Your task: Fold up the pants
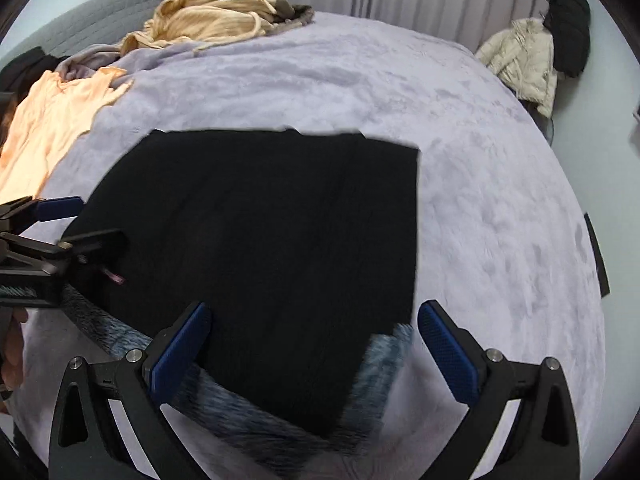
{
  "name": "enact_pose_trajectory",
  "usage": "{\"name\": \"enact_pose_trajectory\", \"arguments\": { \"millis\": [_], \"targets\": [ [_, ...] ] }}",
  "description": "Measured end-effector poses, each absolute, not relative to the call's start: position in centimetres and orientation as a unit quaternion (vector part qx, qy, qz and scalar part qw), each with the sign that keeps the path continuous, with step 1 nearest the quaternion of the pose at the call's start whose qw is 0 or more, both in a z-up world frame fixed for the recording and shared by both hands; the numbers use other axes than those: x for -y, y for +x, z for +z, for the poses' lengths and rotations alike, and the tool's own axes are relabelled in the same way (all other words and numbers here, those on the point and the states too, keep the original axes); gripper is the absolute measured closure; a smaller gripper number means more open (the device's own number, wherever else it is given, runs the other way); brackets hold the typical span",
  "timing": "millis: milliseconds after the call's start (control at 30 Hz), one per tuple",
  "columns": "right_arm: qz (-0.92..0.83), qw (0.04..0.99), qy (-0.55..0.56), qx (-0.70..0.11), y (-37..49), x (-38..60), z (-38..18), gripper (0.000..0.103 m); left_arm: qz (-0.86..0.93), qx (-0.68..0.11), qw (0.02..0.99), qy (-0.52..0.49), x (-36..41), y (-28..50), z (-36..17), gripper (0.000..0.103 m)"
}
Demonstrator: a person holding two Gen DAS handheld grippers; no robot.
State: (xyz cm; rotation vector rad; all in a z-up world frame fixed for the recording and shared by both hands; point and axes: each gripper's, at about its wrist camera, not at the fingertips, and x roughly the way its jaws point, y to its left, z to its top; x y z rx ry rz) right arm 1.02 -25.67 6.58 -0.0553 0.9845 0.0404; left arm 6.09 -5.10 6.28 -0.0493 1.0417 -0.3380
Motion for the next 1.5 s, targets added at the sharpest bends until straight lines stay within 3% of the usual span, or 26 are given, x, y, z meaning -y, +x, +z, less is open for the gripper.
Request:
{"name": "enact_pose_trajectory", "arguments": {
  "millis": [100, 300, 500, 633, 733, 933, 1100, 1267, 1500],
  "targets": [
    [0.026, 0.874, 0.075, -0.479, -0.4, 29.1, 6.5, 0.000, -0.156, -0.501, 0.849, -0.058, 3.3, 5.8, 7.5, 0.000],
    [0.054, 0.926, -0.023, -0.372, -0.9, 24.8, 13.2, 0.000, -0.172, -0.461, 0.869, -0.052, 5.6, 8.4, 11.5, 0.000],
    [0.100, 0.892, -0.019, -0.440, 5.9, 22.1, 10.1, 0.000, -0.131, -0.524, 0.841, -0.033, 6.9, 12.9, 7.1, 0.000],
    [0.033, 0.886, -0.014, -0.463, 6.8, 23.9, 7.0, 0.000, -0.149, -0.519, 0.841, -0.029, 6.0, 13.4, 5.7, 0.000],
    [0.011, 0.883, 0.066, -0.465, 5.3, 26.7, 7.7, 0.000, -0.131, -0.507, 0.850, -0.056, 4.1, 12.1, 7.1, 0.000],
    [0.083, 0.914, 0.036, -0.396, -1.0, 22.8, 11.7, 0.000, -0.174, -0.471, 0.863, -0.058, 4.8, 6.2, 9.3, 0.000],
    [0.078, 0.892, 0.015, -0.445, -0.9, 20.9, 7.9, 0.001, -0.166, -0.490, 0.854, -0.048, 5.1, 5.6, 6.7, 0.000],
    [0.074, 0.902, 0.006, -0.426, -3.2, 20.1, 9.0, 0.000, -0.169, -0.458, 0.872, -0.036, 4.9, 2.6, 8.5, 0.000],
    [0.073, 0.900, 0.008, -0.430, -3.8, 20.6, 7.3, 0.001, -0.143, -0.455, 0.879, 0.017, 5.9, 1.4, 6.0, 0.000]
  ]
}}
